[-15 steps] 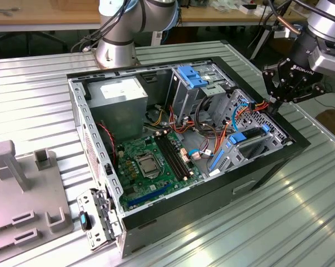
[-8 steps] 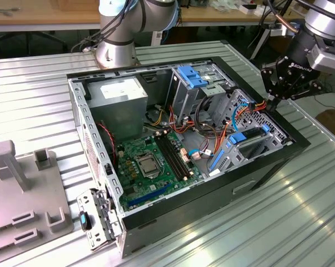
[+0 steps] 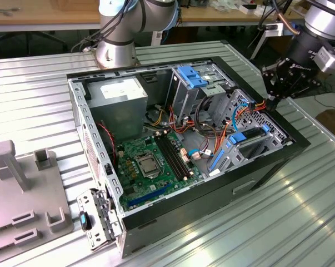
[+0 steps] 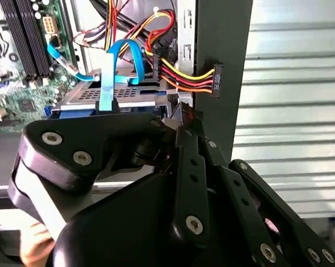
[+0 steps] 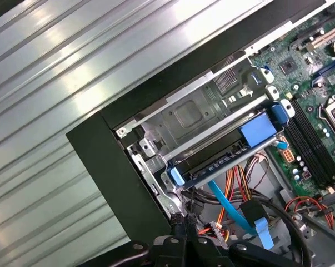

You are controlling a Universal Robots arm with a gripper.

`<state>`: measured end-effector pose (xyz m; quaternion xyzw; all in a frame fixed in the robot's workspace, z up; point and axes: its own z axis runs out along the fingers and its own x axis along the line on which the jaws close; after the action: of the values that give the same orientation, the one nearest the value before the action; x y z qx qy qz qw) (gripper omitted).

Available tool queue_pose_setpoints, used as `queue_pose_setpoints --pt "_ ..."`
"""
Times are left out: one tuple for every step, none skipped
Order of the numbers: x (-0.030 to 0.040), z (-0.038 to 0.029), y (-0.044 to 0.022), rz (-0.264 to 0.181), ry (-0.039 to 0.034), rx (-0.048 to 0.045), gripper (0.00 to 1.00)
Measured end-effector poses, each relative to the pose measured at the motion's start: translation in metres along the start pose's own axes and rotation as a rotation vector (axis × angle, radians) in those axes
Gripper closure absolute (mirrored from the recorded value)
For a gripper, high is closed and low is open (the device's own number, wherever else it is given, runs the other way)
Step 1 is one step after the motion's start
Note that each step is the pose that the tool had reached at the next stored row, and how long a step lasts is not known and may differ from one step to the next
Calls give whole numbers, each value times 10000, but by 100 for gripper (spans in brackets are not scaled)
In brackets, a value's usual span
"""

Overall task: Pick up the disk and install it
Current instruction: 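Insert the first disk wire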

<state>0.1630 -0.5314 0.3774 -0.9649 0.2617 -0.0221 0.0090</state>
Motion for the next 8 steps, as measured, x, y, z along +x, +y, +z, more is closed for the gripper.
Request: queue_pose_setpoints --pt "-1 0 -1 -337 -10 13 89" --pt "-1 0 -2 -543 -16 20 89" --pt "-1 0 -2 -714 -21 27 89" --pt "-1 0 -3 -940 -27 35 89" --pt "-1 0 -3 -1089 -31 41 89" --pt "-1 1 -6 -1294 -38 50 89" --pt "4 1 -15 -1339 -39 52 89" --pt "13 2 -33 -1367 -40 52 89"
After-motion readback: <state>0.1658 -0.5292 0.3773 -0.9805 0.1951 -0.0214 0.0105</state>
